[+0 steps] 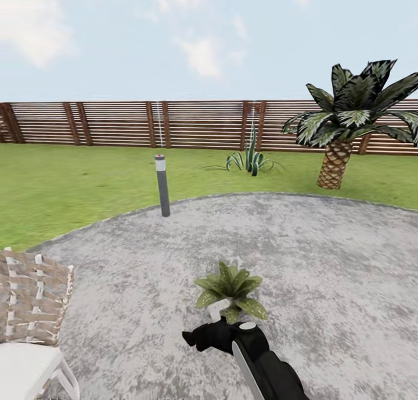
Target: Pick up the pesticide atomizer in the garden and spray insectifuge to fully cover both potted plants in the garden.
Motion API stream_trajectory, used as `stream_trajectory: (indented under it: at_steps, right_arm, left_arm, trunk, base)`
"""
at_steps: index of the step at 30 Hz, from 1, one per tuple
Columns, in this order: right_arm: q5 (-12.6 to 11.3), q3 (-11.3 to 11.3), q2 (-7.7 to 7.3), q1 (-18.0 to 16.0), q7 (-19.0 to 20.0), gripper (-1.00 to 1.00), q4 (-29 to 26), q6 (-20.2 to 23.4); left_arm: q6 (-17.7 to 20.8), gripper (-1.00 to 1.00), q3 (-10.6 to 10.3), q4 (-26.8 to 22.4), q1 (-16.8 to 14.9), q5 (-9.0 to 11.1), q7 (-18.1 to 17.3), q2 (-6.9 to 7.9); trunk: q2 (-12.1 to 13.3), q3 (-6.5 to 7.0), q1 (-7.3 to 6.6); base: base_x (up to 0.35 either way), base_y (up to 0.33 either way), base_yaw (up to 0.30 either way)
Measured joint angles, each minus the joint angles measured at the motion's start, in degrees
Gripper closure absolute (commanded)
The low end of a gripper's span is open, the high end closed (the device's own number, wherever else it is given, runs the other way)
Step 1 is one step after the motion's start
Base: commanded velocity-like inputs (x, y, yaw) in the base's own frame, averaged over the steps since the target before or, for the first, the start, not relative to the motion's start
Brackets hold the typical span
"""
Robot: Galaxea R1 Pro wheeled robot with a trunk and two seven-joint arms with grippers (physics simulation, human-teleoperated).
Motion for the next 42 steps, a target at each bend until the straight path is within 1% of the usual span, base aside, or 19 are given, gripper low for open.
stream_trajectory:
  at_steps: [3,4,9,20,21,23,24,25,26,28,29,31,32,34,35,36,37,39,42]
  right_arm:
    - [0.01,-0.21,0.00,0.02,0.12,-1.00,2.63,-0.16]
    - [0.08,0.12,0.00,0.03,0.11,-1.00,3.11,-1.36]
    - [0.12,0.30,0.00,0.03,0.09,-1.00,3.12,-2.14]
    - [0.01,0.17,0.00,-0.05,0.08,-1.00,3.72,-2.08]
    - [0.05,0.13,0.00,-0.06,0.08,-1.00,4.84,-2.21]
    - [0.03,0.13,0.00,-0.06,0.08,-1.00,4.94,-2.24]
    - [0.03,0.13,0.00,-0.06,0.08,-1.00,4.96,-2.25]
    - [0.03,0.13,0.00,-0.06,0.08,-1.00,4.97,-2.25]
    - [0.00,0.10,0.00,-0.17,0.03,-1.00,5.68,-2.27]
    - [-0.09,0.02,0.00,-1.81,0.00,-1.00,10.22,-4.36]
    - [-1.11,-0.02,0.00,-3.92,-0.15,-1.00,14.51,-7.83]
    - [-4.76,0.19,0.00,-7.43,-0.53,-1.00,21.71,-11.75]
    - [-6.92,0.42,0.00,-9.05,-0.82,-1.00,25.01,-13.07]
    - [-9.10,1.88,0.00,-10.72,-1.52,-1.00,29.29,-15.53]
    - [-9.66,3.69,0.00,-11.14,-2.54,-1.00,30.53,-16.96]
    - [-10.29,8.50,0.00,-11.49,-5.02,-1.00,31.55,-18.78]
    - [-10.67,9.61,0.00,-11.54,-5.48,-1.00,31.71,-19.14]
    - [-11.64,10.55,0.00,-11.57,-5.85,-1.00,31.77,-19.44]
    - [-11.82,10.67,0.00,-11.58,-5.90,-1.00,31.77,-19.47]
  left_arm:
    - [-2.51,1.00,0.07,0.09,0.47,-0.01,-0.07,0.08]
    - [-3.18,1.00,0.13,0.14,0.59,0.33,-0.20,0.97]
    - [-3.13,1.00,0.01,0.16,0.61,4.51,-3.87,2.91]
    - [-3.11,1.00,-0.11,3.13,0.62,5.15,-4.13,2.71]
    - [-3.37,1.00,0.02,6.98,0.63,5.31,-4.28,2.91]
    - [-3.50,1.00,0.02,8.46,0.62,6.56,-4.40,3.02]
    - [-3.59,1.00,0.03,9.67,0.77,7.67,-6.22,3.05]
    - [-3.66,1.00,0.02,12.01,1.04,8.16,-10.98,2.97]
    - [-3.83,1.00,0.03,14.00,1.16,8.31,-13.60,2.82]
    - [-3.94,1.00,0.02,15.41,1.21,8.30,-14.67,2.54]
    - [-3.97,1.00,0.01,15.74,1.22,8.31,-14.88,2.45]
    - [-3.98,1.00,0.08,15.92,1.28,8.56,-15.04,2.50]
    - [-3.98,1.00,0.09,15.93,1.30,9.35,-15.08,2.46]
    - [-3.93,1.00,0.03,15.78,1.31,11.02,-15.14,2.38]
    - [-3.93,1.00,0.01,15.68,1.29,11.60,-15.27,2.33]
    - [-3.91,1.00,-0.07,15.60,1.31,12.05,-15.49,2.21]
    - [-3.90,1.00,-0.07,15.59,1.31,12.13,-15.53,2.17]
    - [-3.90,1.00,-0.09,15.47,1.32,12.15,-15.56,2.05]
    - [-3.90,1.00,-0.08,15.34,1.32,12.16,-15.56,1.95]
  trunk:
    - [0.00,0.00,0.00]
    - [0.00,0.00,0.00]
    - [0.00,0.00,0.00]
    - [0.00,0.00,0.00]
    - [-0.01,0.00,-0.01]
    - [0.00,0.00,0.00]
    - [0.00,0.00,0.00]
    - [0.00,0.00,0.00]
    - [0.00,0.00,0.00]
    - [0.00,0.00,0.00]
    - [0.00,0.00,0.00]
    - [0.00,0.00,0.00]
    - [0.00,0.00,0.00]
    - [0.00,0.00,0.00]
    - [0.00,0.00,0.00]
    - [0.00,0.00,0.00]
    - [0.00,0.00,0.00]
    - [0.00,0.00,0.00]
    - [0.00,0.00,0.00]
  base:
    - [0.000,0.000,0.248]
    - [0.000,0.000,0.233]
    - [0.000,0.000,0.259]
    - [0.007,-0.184,0.264]
    - [0.041,-0.040,0.256]
    - [0.014,-0.013,0.263]
    - [0.002,-0.002,0.266]
    - [0.001,-0.001,0.267]
    - [0.000,0.000,0.267]
    - [0.000,0.000,0.268]
    - [0.000,0.000,0.268]
    - [0.000,0.000,0.269]
    - [0.000,0.000,0.269]
    - [0.000,0.000,0.269]
    - [0.000,0.000,0.268]
    - [0.000,0.000,0.268]
    - [0.000,0.000,0.268]
    - [0.000,0.000,0.268]
    - [0.000,0.000,0.268]
